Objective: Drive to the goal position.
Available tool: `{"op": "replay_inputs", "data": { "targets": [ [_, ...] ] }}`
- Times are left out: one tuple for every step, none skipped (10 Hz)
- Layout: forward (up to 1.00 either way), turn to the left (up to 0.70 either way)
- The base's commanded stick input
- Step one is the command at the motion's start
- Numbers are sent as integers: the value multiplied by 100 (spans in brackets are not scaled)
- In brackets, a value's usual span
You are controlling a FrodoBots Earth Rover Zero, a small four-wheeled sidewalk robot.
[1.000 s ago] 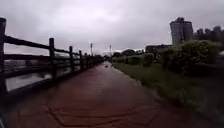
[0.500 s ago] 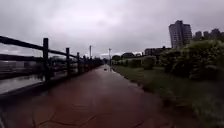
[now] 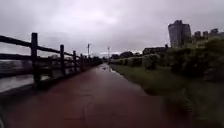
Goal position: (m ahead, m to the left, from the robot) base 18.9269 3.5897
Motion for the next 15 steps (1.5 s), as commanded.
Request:
{"op": "replay_inputs", "data": {
  "targets": [
    [100,0],
    [100,0],
    [100,0],
    [95,0],
    [0,0],
    [0,0],
    [0,0],
    [0,0],
    [0,0],
    [0,0],
    [0,0],
    [0,0],
    [0,0],
    [83,0],
    [100,0]
  ]
}}
